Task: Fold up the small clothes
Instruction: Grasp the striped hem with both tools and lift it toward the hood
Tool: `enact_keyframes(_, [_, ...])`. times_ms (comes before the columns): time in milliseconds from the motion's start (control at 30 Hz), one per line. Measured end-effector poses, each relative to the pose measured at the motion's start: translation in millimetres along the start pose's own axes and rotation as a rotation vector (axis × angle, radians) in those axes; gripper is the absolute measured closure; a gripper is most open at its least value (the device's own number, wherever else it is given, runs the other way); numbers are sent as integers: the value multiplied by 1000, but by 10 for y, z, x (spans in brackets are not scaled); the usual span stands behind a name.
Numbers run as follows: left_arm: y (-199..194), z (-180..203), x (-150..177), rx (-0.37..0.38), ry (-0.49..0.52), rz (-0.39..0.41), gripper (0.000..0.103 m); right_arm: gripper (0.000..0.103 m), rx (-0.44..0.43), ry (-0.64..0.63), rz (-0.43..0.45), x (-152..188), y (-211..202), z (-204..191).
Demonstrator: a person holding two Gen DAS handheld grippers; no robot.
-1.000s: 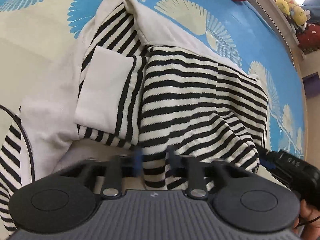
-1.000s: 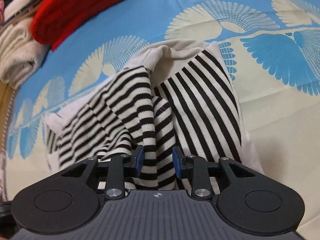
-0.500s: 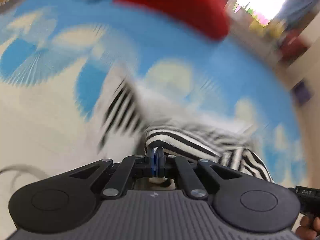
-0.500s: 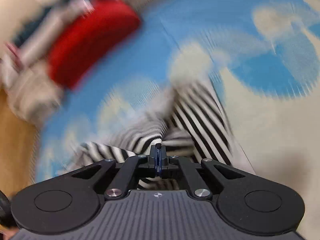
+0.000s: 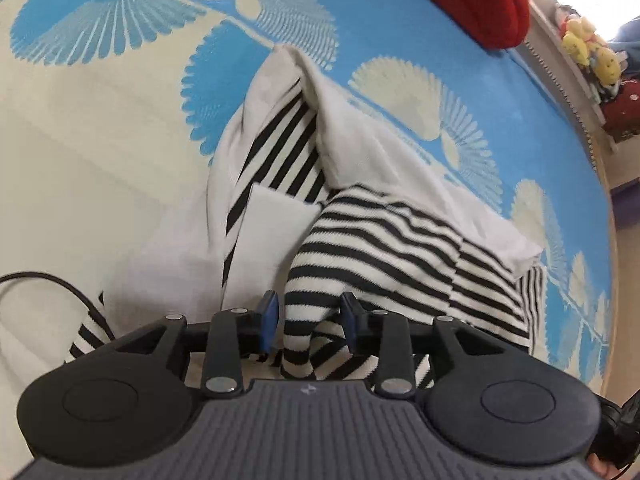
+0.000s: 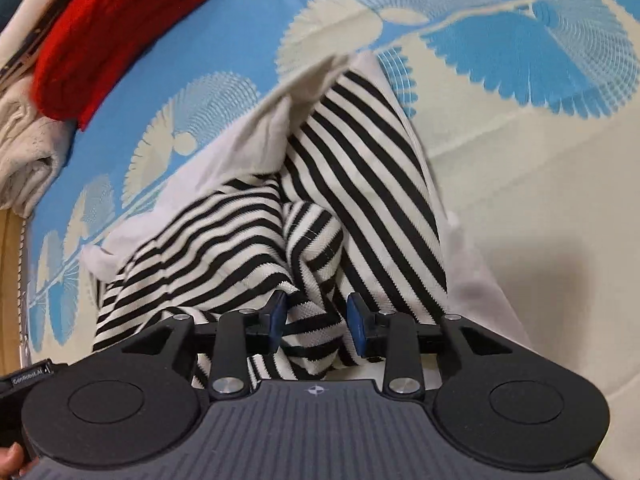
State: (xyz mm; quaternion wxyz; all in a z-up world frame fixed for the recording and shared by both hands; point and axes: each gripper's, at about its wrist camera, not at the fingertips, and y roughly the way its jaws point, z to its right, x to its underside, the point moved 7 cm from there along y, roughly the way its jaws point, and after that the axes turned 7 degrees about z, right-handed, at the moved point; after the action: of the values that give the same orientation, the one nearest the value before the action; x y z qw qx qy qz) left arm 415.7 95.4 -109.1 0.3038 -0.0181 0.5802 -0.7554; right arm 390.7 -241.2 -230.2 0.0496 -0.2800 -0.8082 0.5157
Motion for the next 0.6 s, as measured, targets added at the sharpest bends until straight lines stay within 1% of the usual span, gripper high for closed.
enact_keyframes(33, [37,-1,13,-2,4,-9,69,69,7,-14,-1,15,16,-5])
enact_keyframes(67, [39,19,17,1,13,-6,87,82,2,-18,5,16,24,-17])
enact_keyframes(100, [28,31,6,8,23,8,98,91,-28,-12,17,1,3,-45])
enact_keyframes(133, [-14,67,-23,20,35,40,102,98,-58,-1,35,-21,-27,-83])
enact_keyframes(200, [-203,184,-126,44,95,147,102,99,-136,35,120,-134,-217,-164])
enact_keyframes(267, [-444,301,-224,52,166,270,102,99,-231,107,214,-282,-484,-199])
enact_keyframes(300, [-526,334,-244,63,182,307,102,99,-267,128,261,-352,-621,-207])
enact_keyframes(333, [-582,355,-254,75,187,325,102,99,-275,123,296,-396,-729,-205])
enact_keyframes(367, [-603,360,-249,89,188,322,102,99,-256,109,307,-413,-786,-189])
enact_keyframes(400, [-564,347,-218,84,196,290,101,99,-215,103,274,-386,-748,-149])
enact_keyframes(433, [-477,303,-169,51,206,238,101,99,-167,101,203,-321,-637,-95])
enact_keyframes(500, [-209,127,-17,-48,201,89,99,99,-88,123,21,-109,-307,40])
enact_keyframes(533, [-92,39,58,-76,187,30,99,97,-60,148,-29,-30,-195,107])
enact_keyframes(567, [-45,-15,93,-81,181,4,99,94,-36,164,-61,23,-111,151])
enact_keyframes(600, [-31,-30,107,-86,190,-2,97,91,-18,162,-70,34,-70,162])
